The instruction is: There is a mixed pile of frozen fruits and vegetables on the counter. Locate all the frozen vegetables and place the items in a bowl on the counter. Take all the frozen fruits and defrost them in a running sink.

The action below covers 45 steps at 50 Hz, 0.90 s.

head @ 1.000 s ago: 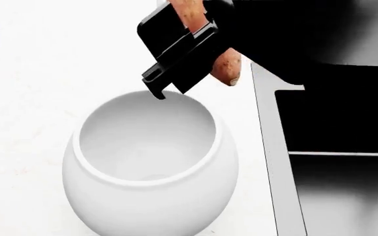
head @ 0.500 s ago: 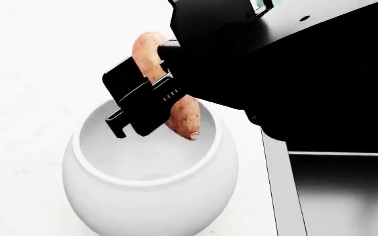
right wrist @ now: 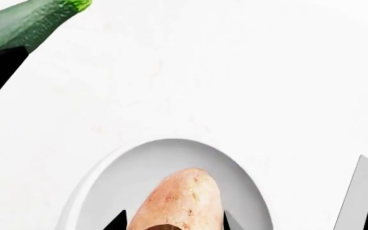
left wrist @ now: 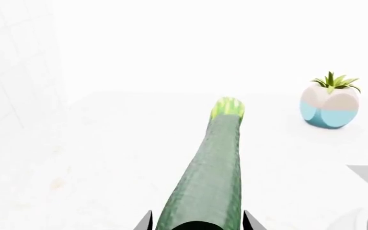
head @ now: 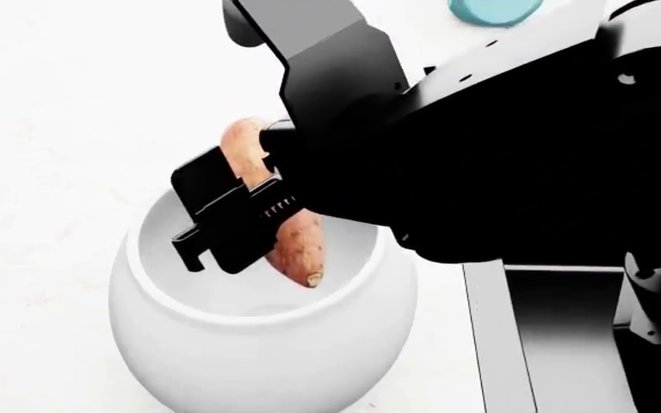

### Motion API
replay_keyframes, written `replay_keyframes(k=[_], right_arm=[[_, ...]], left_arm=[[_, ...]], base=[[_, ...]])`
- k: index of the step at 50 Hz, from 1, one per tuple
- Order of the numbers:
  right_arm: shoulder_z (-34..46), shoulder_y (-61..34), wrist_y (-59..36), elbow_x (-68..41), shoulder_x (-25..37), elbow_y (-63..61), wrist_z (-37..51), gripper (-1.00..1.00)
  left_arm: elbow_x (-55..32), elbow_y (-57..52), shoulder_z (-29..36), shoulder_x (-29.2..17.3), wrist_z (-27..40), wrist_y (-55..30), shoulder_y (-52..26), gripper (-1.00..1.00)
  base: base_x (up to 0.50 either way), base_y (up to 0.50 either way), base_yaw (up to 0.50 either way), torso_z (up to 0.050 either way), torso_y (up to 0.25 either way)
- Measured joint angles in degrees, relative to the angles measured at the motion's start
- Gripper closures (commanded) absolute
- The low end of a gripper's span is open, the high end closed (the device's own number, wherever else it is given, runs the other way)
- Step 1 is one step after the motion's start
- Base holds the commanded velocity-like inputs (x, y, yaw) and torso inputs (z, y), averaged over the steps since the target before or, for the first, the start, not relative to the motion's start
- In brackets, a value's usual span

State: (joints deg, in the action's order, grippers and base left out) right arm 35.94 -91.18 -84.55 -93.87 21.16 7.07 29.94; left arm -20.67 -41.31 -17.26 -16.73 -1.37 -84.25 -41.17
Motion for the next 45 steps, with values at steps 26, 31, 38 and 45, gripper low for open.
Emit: replay_keyframes(k=[26,31,38,45], right_arm=[[4.92,2.76,5.34,7.20,-1.43,3.60,-7.63,1.00],[5.95,2.86,6.18,8.66,-1.85,4.41,-9.22,1.00],[7.67,3.21,7.96,11.28,-2.43,6.17,-12.11,1.00],[9.19,3.84,9.57,13.47,-2.97,7.95,-14.24,1.00]], left_arm=[[-0.60,1.15,-0.07,-0.18,0.82,1.12,0.35,1.00],[-0.77,1.28,-0.16,-0.26,0.90,1.22,0.40,1.00],[-0.93,1.61,-0.12,-0.36,1.05,1.59,0.54,1.00],[-1.05,1.93,-0.08,-0.42,1.25,1.91,0.63,1.00]], base=[[0.00,0.00,0.00,0.000,0.000],[0.00,0.00,0.00,0.000,0.002],[0.00,0.00,0.00,0.002,0.000],[0.00,0.00,0.00,0.000,0.000]])
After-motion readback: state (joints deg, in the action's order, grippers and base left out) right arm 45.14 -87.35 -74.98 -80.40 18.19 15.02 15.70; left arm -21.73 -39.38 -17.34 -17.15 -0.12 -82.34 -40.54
